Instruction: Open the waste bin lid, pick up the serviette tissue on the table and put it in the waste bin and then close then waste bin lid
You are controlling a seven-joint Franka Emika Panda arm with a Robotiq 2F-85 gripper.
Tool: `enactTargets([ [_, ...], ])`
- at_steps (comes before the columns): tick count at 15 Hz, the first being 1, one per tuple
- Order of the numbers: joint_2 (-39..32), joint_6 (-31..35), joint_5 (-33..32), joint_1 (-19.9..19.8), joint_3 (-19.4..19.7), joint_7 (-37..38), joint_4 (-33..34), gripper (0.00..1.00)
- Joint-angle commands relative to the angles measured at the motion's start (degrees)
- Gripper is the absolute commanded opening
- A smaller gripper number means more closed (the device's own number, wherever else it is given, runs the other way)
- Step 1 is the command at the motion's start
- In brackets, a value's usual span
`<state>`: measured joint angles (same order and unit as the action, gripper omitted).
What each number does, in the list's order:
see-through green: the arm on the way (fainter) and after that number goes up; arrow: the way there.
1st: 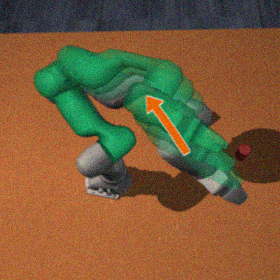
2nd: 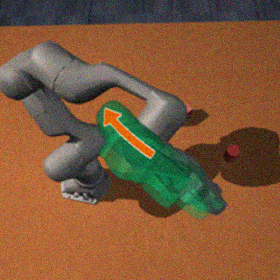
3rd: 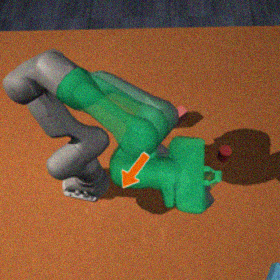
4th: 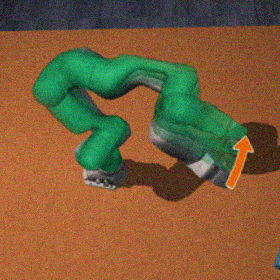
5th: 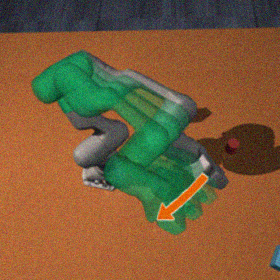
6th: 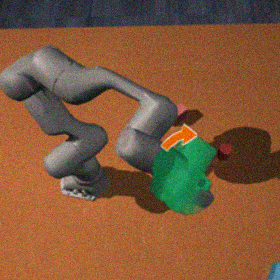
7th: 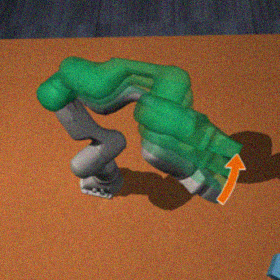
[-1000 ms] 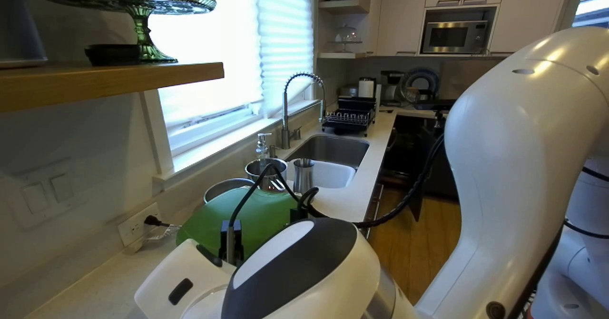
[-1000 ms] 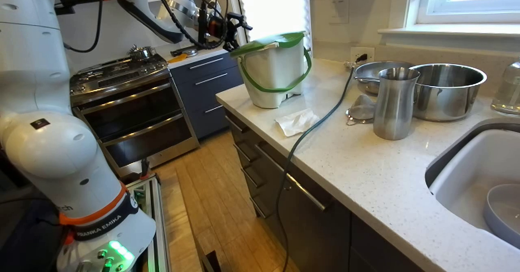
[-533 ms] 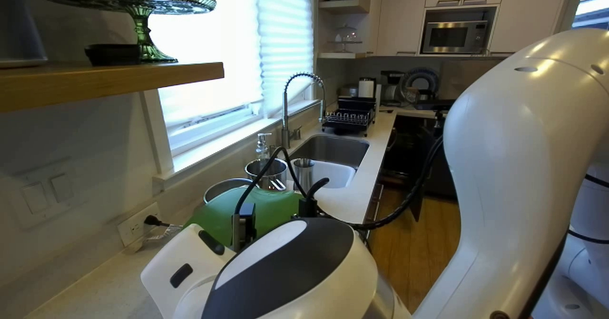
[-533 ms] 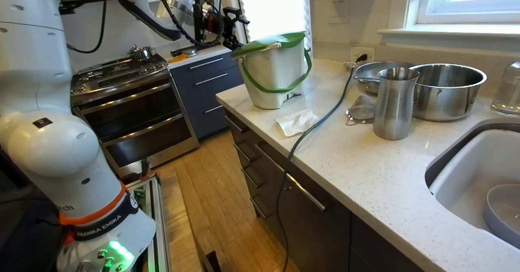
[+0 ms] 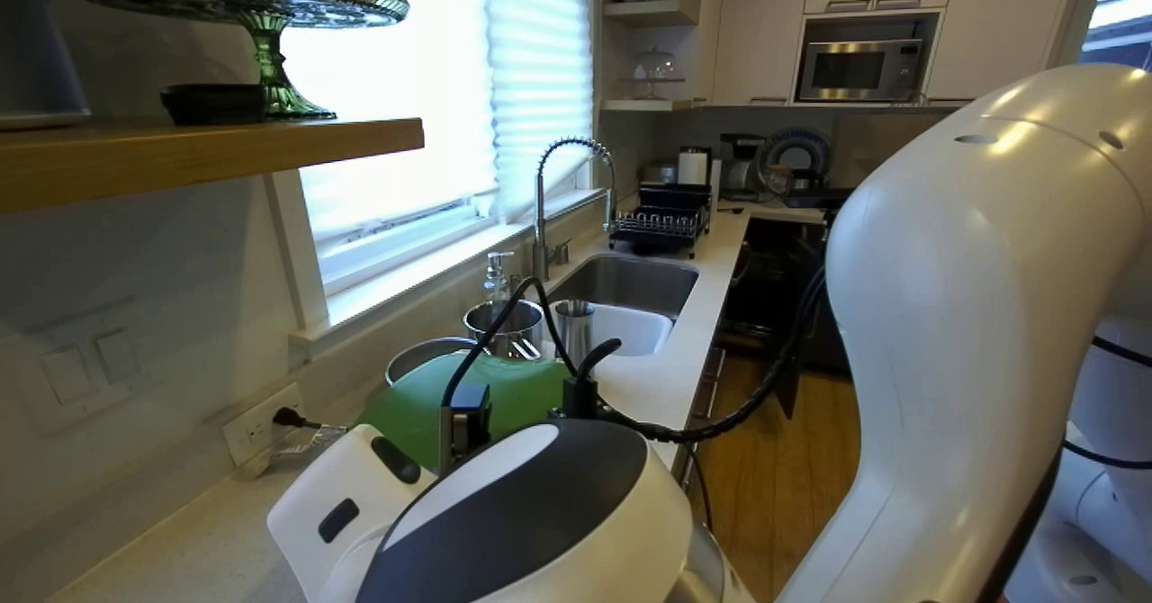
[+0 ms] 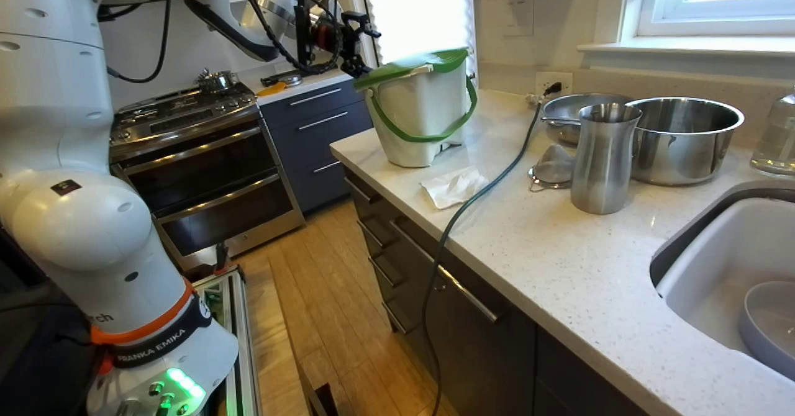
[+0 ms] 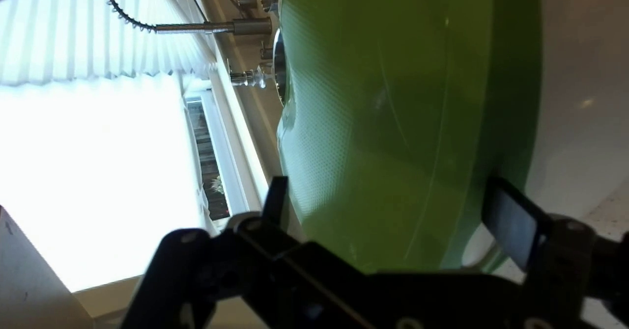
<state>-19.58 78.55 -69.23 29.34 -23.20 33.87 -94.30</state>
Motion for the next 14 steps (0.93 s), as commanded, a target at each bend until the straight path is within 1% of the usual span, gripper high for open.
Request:
enactTargets([
  [1,-2.1,-2.0,3.1,1.4,0.5,-1.0,1.8,1.00],
  [3,-2.6,-1.7,4.1,1.6,0.6,-1.1,1.8,1.00],
  [14,-2.2,-1.7,3.7,1.5,2.1,-1.0,1.4,1.00],
])
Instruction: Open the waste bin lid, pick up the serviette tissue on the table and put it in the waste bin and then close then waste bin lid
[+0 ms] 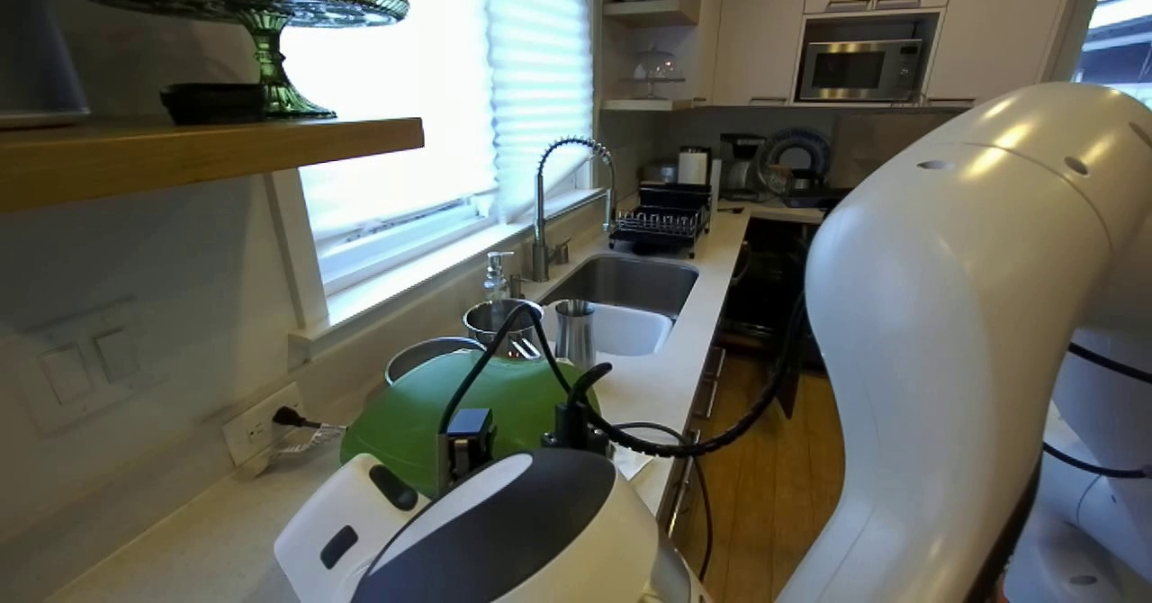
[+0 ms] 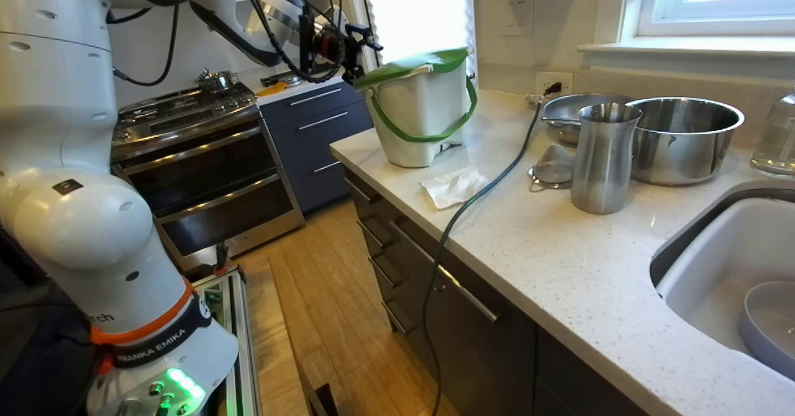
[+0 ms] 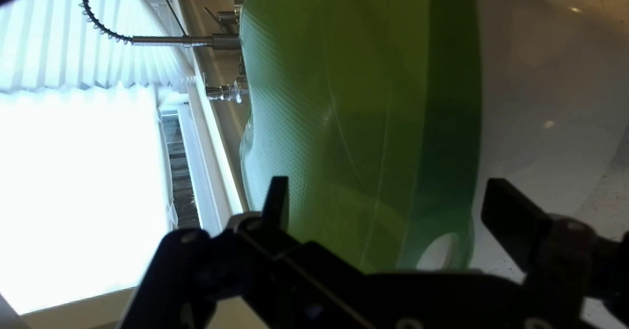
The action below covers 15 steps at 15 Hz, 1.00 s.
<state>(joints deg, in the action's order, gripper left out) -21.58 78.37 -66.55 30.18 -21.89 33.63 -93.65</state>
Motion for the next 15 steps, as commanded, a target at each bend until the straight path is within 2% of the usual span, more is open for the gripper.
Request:
enactTargets([
  [1,-0.1,-1.6,0.8,0.7,0.8,-0.8,0.7,1.00],
  [10,2.5,-6.3,-0.3,1.4,0.8,-3.9,2.8,1.00],
  [15,7.4,-1.2,-1.4,-1.0,0.7,-6.6,2.4,1.00],
])
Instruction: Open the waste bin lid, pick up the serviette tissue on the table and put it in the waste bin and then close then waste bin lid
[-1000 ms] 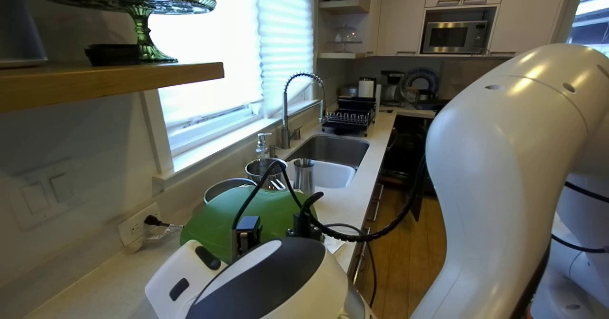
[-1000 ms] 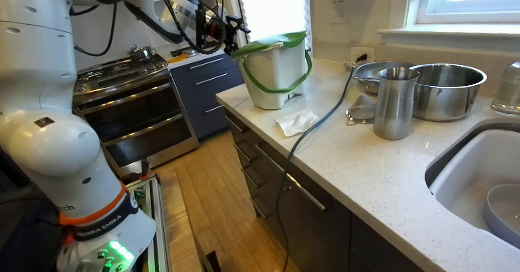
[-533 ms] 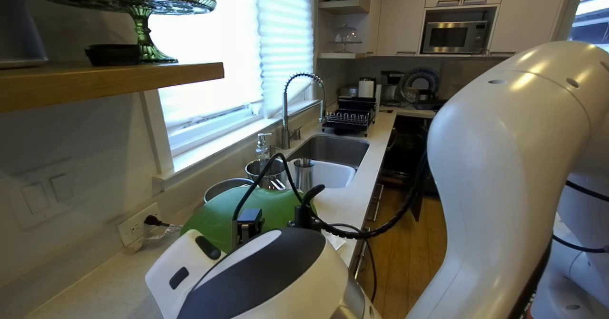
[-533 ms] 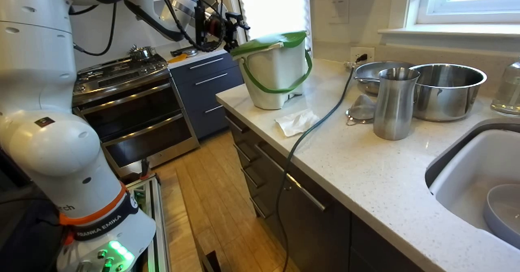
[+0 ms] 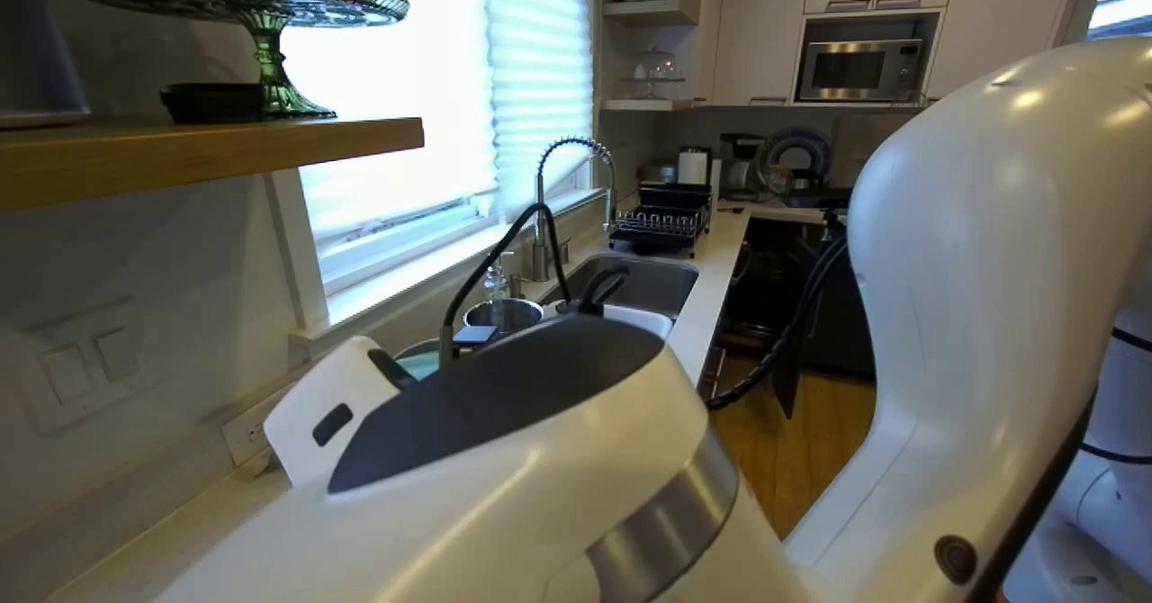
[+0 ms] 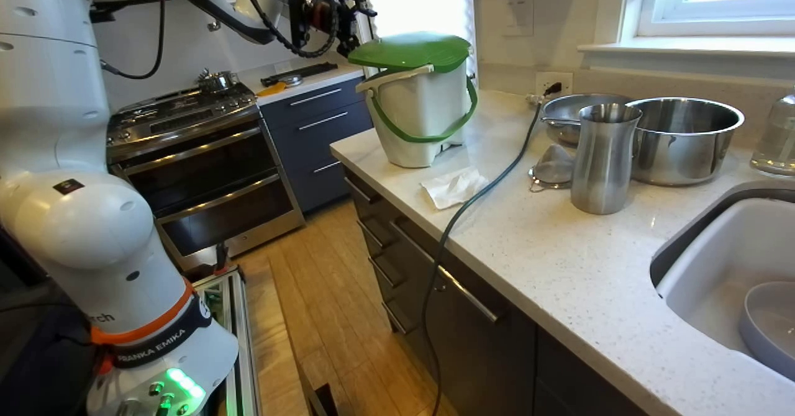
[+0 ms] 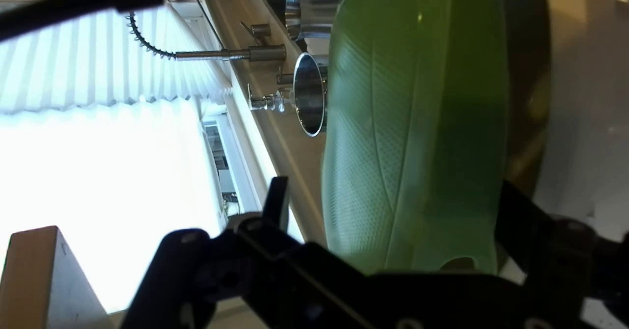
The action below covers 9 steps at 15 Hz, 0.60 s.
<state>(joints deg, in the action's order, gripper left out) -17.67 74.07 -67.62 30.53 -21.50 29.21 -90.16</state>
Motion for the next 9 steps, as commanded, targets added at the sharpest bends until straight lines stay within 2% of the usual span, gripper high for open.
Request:
enactTargets([
  [1,4.8,4.3,-0.1,-2.0,0.4,-3.3,-1.1,1.00],
  [9,11.0,14.8,4.4,-8.9,3.1,-6.7,-2.0,1.00],
])
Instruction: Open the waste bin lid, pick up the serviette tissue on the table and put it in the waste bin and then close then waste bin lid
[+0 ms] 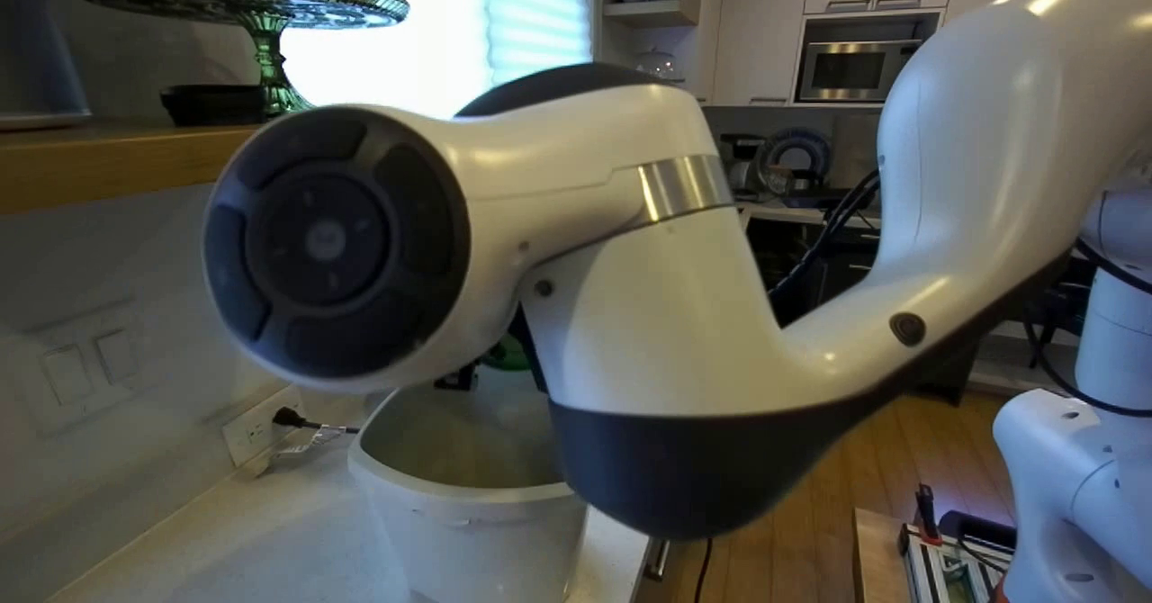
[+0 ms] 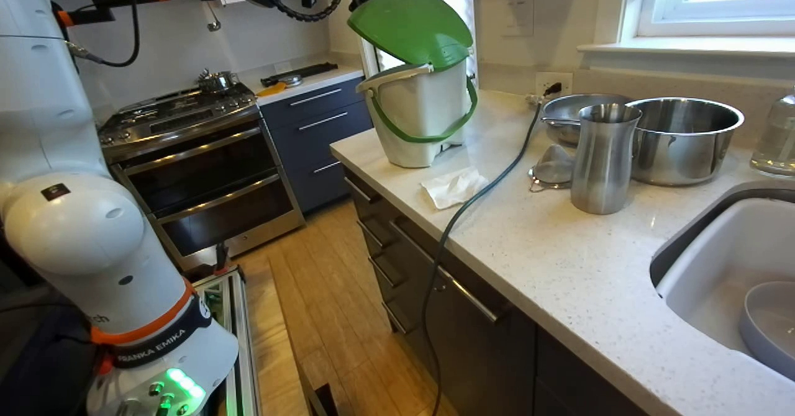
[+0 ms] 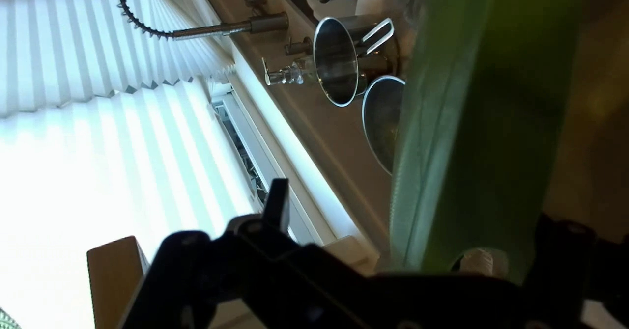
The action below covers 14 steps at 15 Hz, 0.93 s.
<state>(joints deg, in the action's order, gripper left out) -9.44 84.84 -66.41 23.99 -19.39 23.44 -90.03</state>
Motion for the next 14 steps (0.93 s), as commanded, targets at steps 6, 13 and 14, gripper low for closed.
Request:
enactTargets([
  [6,6.7,10.2,7.4,-6.3,3.6,-0.1,-4.6,1.00],
  [13,11.9,14.0,9.2,-8.7,5.3,0.5,-7.1,1.00],
  [14,12.6,14.3,9.4,-9.0,5.5,0.7,-7.8,1.00],
])
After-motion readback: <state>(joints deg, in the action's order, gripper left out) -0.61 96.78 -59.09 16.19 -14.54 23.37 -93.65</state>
